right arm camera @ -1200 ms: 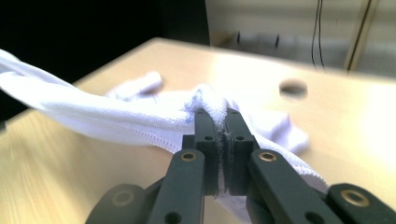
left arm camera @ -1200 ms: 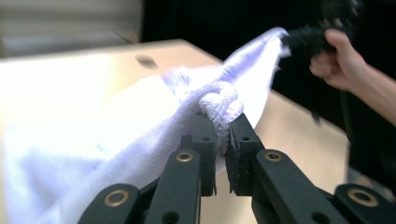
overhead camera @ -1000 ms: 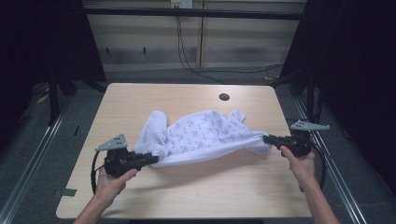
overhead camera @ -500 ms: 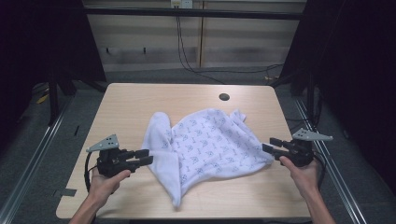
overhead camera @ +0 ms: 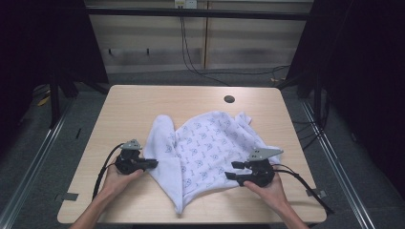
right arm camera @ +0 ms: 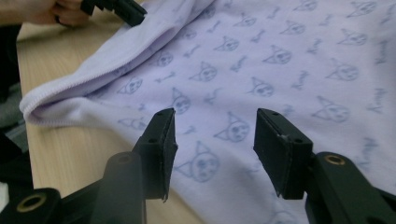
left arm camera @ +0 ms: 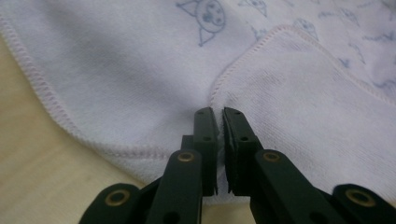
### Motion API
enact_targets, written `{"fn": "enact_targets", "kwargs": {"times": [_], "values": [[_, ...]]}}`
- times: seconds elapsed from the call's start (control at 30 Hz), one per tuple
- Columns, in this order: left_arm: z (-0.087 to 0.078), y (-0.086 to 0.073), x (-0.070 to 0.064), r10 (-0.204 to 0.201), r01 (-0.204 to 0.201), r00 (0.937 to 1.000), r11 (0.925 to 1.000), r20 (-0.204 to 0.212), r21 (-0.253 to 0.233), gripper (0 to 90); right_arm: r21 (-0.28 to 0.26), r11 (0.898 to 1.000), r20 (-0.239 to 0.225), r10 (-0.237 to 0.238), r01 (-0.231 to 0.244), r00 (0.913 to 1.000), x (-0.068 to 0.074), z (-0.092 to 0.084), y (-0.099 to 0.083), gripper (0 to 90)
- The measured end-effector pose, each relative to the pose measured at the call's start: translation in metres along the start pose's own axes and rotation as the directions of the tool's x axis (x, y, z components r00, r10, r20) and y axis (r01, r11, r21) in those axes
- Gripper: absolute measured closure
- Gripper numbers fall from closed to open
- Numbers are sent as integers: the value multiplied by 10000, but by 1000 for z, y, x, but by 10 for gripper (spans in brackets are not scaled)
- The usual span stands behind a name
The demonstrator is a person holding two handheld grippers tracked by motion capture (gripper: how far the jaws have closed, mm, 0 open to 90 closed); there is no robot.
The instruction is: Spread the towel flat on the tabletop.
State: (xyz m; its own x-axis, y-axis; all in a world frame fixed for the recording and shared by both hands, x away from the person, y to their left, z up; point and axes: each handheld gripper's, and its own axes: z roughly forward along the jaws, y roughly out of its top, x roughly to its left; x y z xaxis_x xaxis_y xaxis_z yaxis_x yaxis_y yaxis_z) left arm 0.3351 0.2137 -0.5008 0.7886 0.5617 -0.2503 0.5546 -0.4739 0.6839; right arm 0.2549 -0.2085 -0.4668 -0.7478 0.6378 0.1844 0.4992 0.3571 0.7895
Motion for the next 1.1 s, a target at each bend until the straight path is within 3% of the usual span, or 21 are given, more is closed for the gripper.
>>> {"fn": "enact_targets", "kwargs": {"times": [0.2,0.3,0.4,0.5,0.57,0.6,0.67,0.8,0.93,0.97,1.0,1.03,1.1], "values": [[-9,-16,-31,264,-277,9989,9990,385,347,873,568,9984,-334,-20,39,9994,21,8,-15,476],[-10,-20,-41,381,-407,9975,9982,589,440,874,826,9966,-639,115,-62,9979,28,12,-19,452],[-8,-18,-41,267,-299,9970,9986,730,438,873,893,9960,-661,142,-82,9977,35,14,-23,430],[-7,-17,-40,200,-230,9972,9989,714,414,873,629,9975,-836,364,-311,9958,46,13,-25,417],[-6,-17,-41,214,-242,9975,9989,680,407,872,406,9991,-623,-128,154,9980,59,10,-24,424],[-6,-17,-41,163,-190,9976,9991,679,388,872,359,9992,-627,-143,166,9979,64,9,-24,424],[-5,-16,-40,-65,36,9966,9994,819,357,871,101,9997,-872,230,-222,9959,72,8,-26,398],[-2,-15,-40,-127,96,9947,9995,1016,307,870,348,9990,-659,-271,294,9975,82,18,-24,379],[1,-13,-44,-25,-17,9932,9994,1160,359,870,998,9933,-227,-556,576,9982,71,43,-21,364],[2,-13,-45,-1,-41,9926,9994,1212,340,869,1308,9895,-142,-595,609,9981,69,49,-23,376],[2,-13,-46,54,-104,9919,9992,1271,384,868,1172,9897,-8,-825,820,9966,69,51,-24,400],[3,-13,-47,22,-73,9913,9992,1318,388,867,1207,9874,97,-1038,1019,9945,68,52,-23,455],[3,-14,-50,49,-110,9893,9991,1459,412,862,1231,9877,479,-1030,965,9935,65,51,-21,639]]}}
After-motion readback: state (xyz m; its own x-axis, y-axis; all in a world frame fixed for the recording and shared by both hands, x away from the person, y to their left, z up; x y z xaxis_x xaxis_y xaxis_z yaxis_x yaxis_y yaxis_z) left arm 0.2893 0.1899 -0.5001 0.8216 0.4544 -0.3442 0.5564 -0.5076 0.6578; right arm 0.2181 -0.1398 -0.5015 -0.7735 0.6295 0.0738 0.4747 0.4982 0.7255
